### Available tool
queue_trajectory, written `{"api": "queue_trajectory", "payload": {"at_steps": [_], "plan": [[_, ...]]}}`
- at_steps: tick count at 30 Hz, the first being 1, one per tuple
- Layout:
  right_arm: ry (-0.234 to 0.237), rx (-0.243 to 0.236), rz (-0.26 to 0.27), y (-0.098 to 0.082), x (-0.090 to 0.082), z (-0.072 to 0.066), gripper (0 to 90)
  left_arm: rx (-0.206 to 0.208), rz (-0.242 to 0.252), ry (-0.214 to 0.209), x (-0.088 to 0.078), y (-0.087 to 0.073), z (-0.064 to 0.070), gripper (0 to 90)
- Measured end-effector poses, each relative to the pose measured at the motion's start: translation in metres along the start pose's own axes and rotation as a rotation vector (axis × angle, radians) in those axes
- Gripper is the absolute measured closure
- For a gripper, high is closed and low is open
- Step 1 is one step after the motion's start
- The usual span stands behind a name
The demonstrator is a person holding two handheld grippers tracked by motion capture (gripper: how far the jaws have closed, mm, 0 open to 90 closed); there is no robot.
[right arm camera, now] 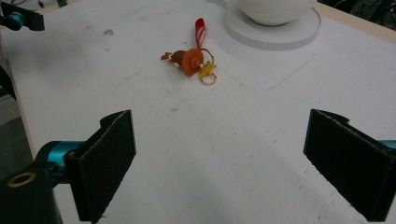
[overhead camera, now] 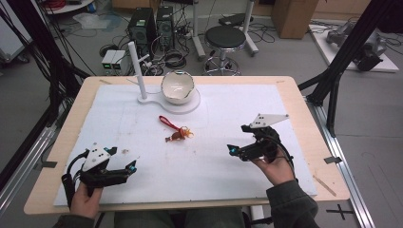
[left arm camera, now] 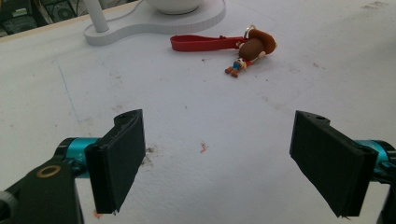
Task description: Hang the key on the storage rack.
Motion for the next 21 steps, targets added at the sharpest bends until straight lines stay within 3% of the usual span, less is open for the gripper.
{"api": "queue_trajectory", "payload": {"at_steps": [12,21], "plan": [[0.024,0.0,-0.043,0.018,0.02,0.002,8.5,0.007,0.001,-0.004,0.0,0.0,0.001,18.7],[0.028,0.002,-0.042,0.037,0.03,-0.001,8.5,0.005,0.006,-0.003,-0.001,0.001,0.001,18.7]]}}
Point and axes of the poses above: each handheld gripper's, and its own axes: x roughly forward along the jaws, y roughly out of its top, z roughly to its right, the point moved 10 cm from there along x, roughly forward along the jaws, and after that the axes turned 9 degrees about -y, right-handed, at the moved point
